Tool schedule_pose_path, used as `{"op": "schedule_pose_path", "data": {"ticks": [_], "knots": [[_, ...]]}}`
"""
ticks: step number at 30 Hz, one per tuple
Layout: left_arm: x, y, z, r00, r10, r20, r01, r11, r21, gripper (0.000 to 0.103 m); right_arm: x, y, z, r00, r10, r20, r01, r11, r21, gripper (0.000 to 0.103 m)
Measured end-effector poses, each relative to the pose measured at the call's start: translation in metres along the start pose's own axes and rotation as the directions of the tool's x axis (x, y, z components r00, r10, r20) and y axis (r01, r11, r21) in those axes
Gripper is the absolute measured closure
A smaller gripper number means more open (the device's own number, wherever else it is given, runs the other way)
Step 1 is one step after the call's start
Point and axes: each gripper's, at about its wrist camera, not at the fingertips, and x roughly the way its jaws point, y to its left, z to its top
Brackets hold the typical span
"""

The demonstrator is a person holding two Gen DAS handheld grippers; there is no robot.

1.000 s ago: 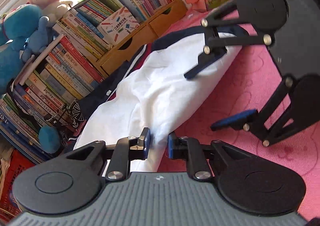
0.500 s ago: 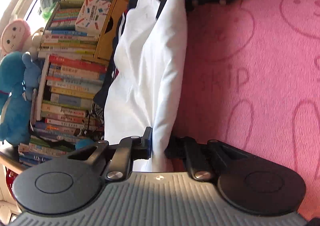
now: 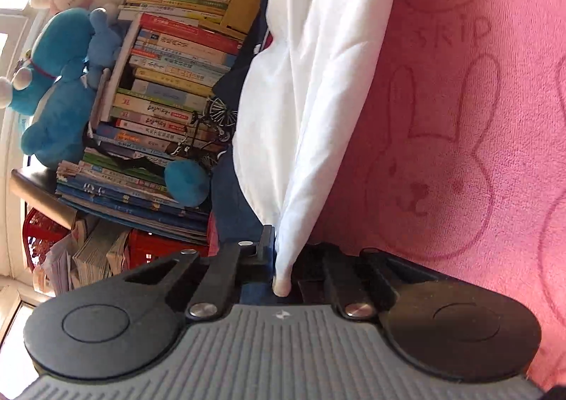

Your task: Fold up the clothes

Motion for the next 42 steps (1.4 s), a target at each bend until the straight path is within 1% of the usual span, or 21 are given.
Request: {"op": "schedule_pose_path", "data": {"ticks": [4,8,12,14,15,19,22,24,29,30,31,32,33,34,35,37,38,39,40,41,42], "knots": [[-0.039,-0.002,-0.011,1.000,-0.010,0.030,0.011,0.999,-0.043,0.097,-0.041,-0.010,-0.017,0.999,-0.028,0.025,0.028,0.999,0.028,0.094],[-0.081,-0.018,-0.027,0.998,-0.039,0.047,0.042,0.997,-0.067,0.097,-0.093,-0.002,-0.030,0.999,-0.008,0.044,0.005,0.998,0.059,0.095],[-0.097,-0.029,-0.042,0.993,-0.112,0.025,0.115,0.985,-0.131,0.095,-0.134,0.017,-0.037,0.999,0.026,0.048,-0.029,0.997,0.069,0.094],[-0.094,-0.031,-0.043,0.993,-0.120,0.018,0.122,0.982,-0.145,0.096,-0.148,0.028,-0.039,0.998,0.044,0.044,-0.047,0.997,0.068,0.094],[-0.093,-0.031,-0.043,0.992,-0.122,0.016,0.124,0.981,-0.150,0.098,-0.148,0.033,-0.038,0.998,0.051,0.040,-0.053,0.996,0.066,0.094],[-0.090,-0.032,-0.044,0.991,-0.135,0.017,0.135,0.976,-0.168,0.098,-0.147,0.039,-0.043,0.999,0.042,0.029,-0.043,0.998,0.040,0.094],[-0.091,-0.033,-0.044,0.991,-0.133,0.025,0.135,0.978,-0.157,0.099,-0.145,0.039,-0.061,0.999,0.041,-0.010,-0.041,0.999,0.001,0.094],[-0.092,-0.034,-0.045,0.991,-0.129,0.029,0.132,0.979,-0.153,0.099,-0.145,0.038,-0.071,0.998,0.053,-0.027,-0.053,0.999,-0.013,0.093],[-0.092,-0.031,-0.049,0.990,-0.136,0.044,0.142,0.973,-0.183,0.099,-0.146,0.039,-0.085,0.996,0.074,-0.053,-0.078,0.993,-0.084,0.092],[-0.092,-0.030,-0.050,0.989,-0.137,0.048,0.144,0.971,-0.189,0.099,-0.143,0.038,-0.091,0.993,0.077,-0.085,-0.084,0.993,-0.085,0.092],[-0.092,-0.029,-0.051,0.989,-0.138,0.052,0.146,0.969,-0.197,0.099,-0.139,0.035,-0.100,0.987,0.075,-0.143,-0.086,0.994,-0.072,0.095],[-0.093,-0.028,-0.052,0.989,-0.140,0.057,0.149,0.967,-0.207,0.100,-0.134,0.030,-0.113,0.976,0.069,-0.207,-0.082,0.995,-0.058,0.095],[-0.093,-0.027,-0.053,0.988,-0.141,0.062,0.151,0.964,-0.217,0.100,-0.129,0.026,-0.127,0.960,0.061,-0.275,-0.076,0.996,-0.044,0.095],[-0.093,-0.026,-0.053,0.988,-0.143,0.064,0.154,0.962,-0.224,0.100,-0.128,0.022,-0.141,0.937,0.051,-0.346,-0.066,0.997,-0.031,0.095],[-0.093,-0.025,-0.053,0.988,-0.145,0.063,0.155,0.961,-0.228,0.100,-0.132,0.018,-0.146,0.925,0.052,-0.375,-0.060,0.998,-0.011,0.095],[-0.092,-0.023,-0.053,0.986,-0.155,0.059,0.165,0.956,-0.241,0.100,-0.150,0.010,-0.139,0.934,0.074,-0.348,-0.057,0.997,0.058,0.088],[-0.091,-0.020,-0.053,0.984,-0.167,0.058,0.176,0.951,-0.253,0.100,-0.162,0.006,-0.125,0.950,0.107,-0.293,-0.079,0.991,0.104,0.084],[-0.090,-0.016,-0.053,0.982,-0.181,0.057,0.190,0.944,-0.269,0.100,-0.170,0.004,-0.104,0.967,0.142,-0.214,-0.114,0.984,0.137,0.069],[-0.090,-0.012,-0.054,0.979,-0.197,0.057,0.205,0.936,-0.287,0.100,-0.179,0.001,-0.084,0.976,0.174,-0.132,-0.151,0.974,0.168,0.055],[-0.088,-0.007,-0.055,0.974,-0.218,0.057,0.225,0.923,-0.312,0.100,-0.188,-0.001,-0.063,0.978,0.203,-0.048,-0.190,0.962,0.194,0.050],[-0.087,-0.002,-0.055,0.969,-0.240,0.058,0.245,0.909,-0.336,0.100,-0.196,-0.002,-0.042,0.973,0.227,0.035,-0.230,0.950,0.213,0.047]]}}
